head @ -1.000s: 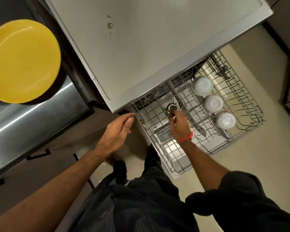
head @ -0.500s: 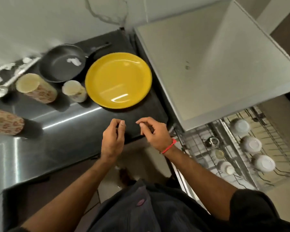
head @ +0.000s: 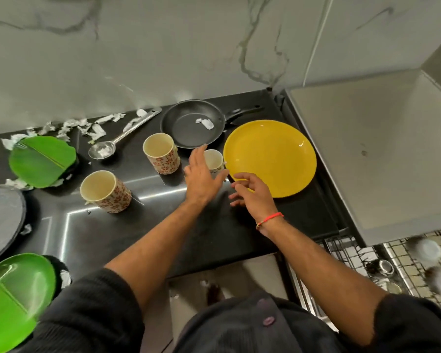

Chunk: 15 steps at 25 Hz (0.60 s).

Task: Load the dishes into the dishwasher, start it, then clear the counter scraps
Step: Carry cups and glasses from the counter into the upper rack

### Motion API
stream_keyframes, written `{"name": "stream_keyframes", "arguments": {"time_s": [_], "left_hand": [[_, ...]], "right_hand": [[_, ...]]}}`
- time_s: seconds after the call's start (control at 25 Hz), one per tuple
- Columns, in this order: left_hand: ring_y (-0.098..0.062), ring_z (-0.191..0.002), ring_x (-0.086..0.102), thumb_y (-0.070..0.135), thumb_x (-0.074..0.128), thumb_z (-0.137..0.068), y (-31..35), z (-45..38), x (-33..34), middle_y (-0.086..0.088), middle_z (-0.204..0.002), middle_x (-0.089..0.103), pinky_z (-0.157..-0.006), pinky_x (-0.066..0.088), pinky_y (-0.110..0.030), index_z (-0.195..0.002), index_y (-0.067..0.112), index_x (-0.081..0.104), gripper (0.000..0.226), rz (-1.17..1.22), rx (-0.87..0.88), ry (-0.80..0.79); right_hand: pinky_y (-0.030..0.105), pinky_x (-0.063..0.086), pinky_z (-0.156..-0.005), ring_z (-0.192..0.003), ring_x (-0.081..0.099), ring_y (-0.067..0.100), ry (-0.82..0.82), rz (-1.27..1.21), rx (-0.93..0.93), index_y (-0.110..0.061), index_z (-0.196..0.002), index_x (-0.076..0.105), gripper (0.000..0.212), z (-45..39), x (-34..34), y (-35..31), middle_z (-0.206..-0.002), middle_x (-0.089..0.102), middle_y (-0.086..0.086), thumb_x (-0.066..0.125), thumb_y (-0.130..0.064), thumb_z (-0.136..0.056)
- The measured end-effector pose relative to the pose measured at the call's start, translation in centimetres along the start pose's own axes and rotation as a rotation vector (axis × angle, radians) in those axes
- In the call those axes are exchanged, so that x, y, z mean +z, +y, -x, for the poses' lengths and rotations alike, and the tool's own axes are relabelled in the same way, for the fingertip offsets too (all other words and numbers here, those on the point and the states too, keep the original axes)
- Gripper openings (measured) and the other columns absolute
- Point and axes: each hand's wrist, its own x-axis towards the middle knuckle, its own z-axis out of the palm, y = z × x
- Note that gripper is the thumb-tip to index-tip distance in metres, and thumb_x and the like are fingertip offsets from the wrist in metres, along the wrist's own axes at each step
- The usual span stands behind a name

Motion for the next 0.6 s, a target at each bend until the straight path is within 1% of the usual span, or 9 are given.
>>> {"name": "stream_keyframes", "arguments": {"time_s": [0.08,0.16,0.24,0.28,0.32,0.4,0.48,0.52,0.6], "left_hand": [[-0.028,-0.137,0.039,0.040,0.074,-0.089,-0.2,-0.8,0.1,-0.008,-0.154,0.040,-0.109,0.027,-0.040,-0.153,0.015,0.035,0.079,0.045,0.025,-0.033],[-0.028,-0.134,0.041,0.040,0.073,-0.090,-0.4,-0.7,-0.1,-0.008,-0.150,0.043,-0.110,0.030,-0.040,-0.152,0.018,0.037,0.075,0.073,0.038,-0.016],[-0.025,-0.131,0.044,0.049,0.071,-0.090,-0.3,0.1,-0.4,-0.005,-0.148,0.044,-0.110,0.037,-0.039,-0.151,0.025,0.035,0.075,0.135,0.028,0.024],[-0.022,-0.131,0.046,0.055,0.068,-0.091,0.2,0.9,-0.5,-0.004,-0.147,0.044,-0.109,0.042,-0.040,-0.150,0.029,0.034,0.073,0.207,0.026,0.053],[-0.021,-0.129,0.050,0.059,0.063,-0.092,1.0,2.0,-0.4,-0.003,-0.145,0.046,-0.106,0.048,-0.042,-0.148,0.032,0.034,0.068,0.299,0.025,0.080],[-0.019,-0.116,0.059,0.060,0.052,-0.098,3.3,4.3,-0.1,-0.001,-0.131,0.056,-0.092,0.056,-0.041,-0.142,0.039,0.039,0.050,0.477,0.028,0.082],[-0.019,-0.092,0.065,0.058,0.043,-0.102,6.4,6.6,1.2,-0.002,-0.110,0.064,-0.070,0.056,-0.036,-0.131,0.039,0.047,0.035,0.628,-0.039,-0.048],[-0.020,-0.080,0.064,0.057,0.039,-0.103,7.9,7.8,2.1,-0.007,-0.102,0.065,-0.061,0.053,-0.036,-0.128,0.035,0.051,0.036,0.679,-0.087,-0.148],[-0.023,-0.066,0.059,0.056,0.033,-0.106,10.6,10.1,4.2,-0.017,-0.095,0.065,-0.052,0.050,-0.036,-0.124,0.026,0.055,0.042,0.723,-0.155,-0.321]], "right_hand": [[0.038,0.060,-0.071,-0.076,0.069,0.023,-0.002,0.034,0.006,-0.012,-0.113,0.062,0.019,0.2,-0.5,-0.1,-0.108,0.065,0.020,0.060,-0.007,-0.095],[0.038,0.060,-0.072,-0.077,0.069,0.023,-0.015,0.045,0.020,-0.012,-0.111,0.064,0.018,0.7,-1.1,-0.1,-0.107,0.065,0.023,0.061,-0.007,-0.095],[0.039,0.060,-0.073,-0.078,0.070,0.025,-0.008,0.025,0.029,-0.012,-0.114,0.063,0.019,1.2,-2.0,0.2,-0.106,0.066,0.023,0.060,-0.009,-0.096],[0.040,0.060,-0.074,-0.079,0.070,0.027,0.002,-0.005,0.038,-0.013,-0.118,0.061,0.021,1.6,-2.4,0.3,-0.105,0.066,0.022,0.060,-0.013,-0.097],[0.042,0.059,-0.074,-0.079,0.069,0.029,0.014,-0.059,0.053,-0.014,-0.122,0.059,0.024,2.0,-2.9,0.3,-0.107,0.066,0.021,0.059,-0.018,-0.098],[0.043,0.059,-0.072,-0.084,0.068,0.030,0.021,-0.152,0.044,-0.021,-0.131,0.052,0.036,2.9,-4.2,0.1,-0.114,0.064,0.019,0.061,-0.026,-0.097],[0.041,0.059,-0.070,-0.094,0.068,0.025,0.017,-0.086,-0.093,-0.030,-0.138,0.046,0.047,4.0,-6.2,0.0,-0.124,0.059,0.013,0.065,-0.029,-0.094],[0.042,0.059,-0.076,-0.103,0.066,0.023,0.013,-0.007,-0.179,-0.030,-0.140,0.043,0.052,4.7,-7.3,0.0,-0.129,0.056,0.010,0.066,-0.030,-0.093],[0.046,0.054,-0.095,-0.118,0.061,0.023,0.024,0.126,-0.293,-0.022,-0.142,0.043,0.058,6.2,-10.1,0.2,-0.134,0.055,0.008,0.068,-0.030,-0.090]]}}
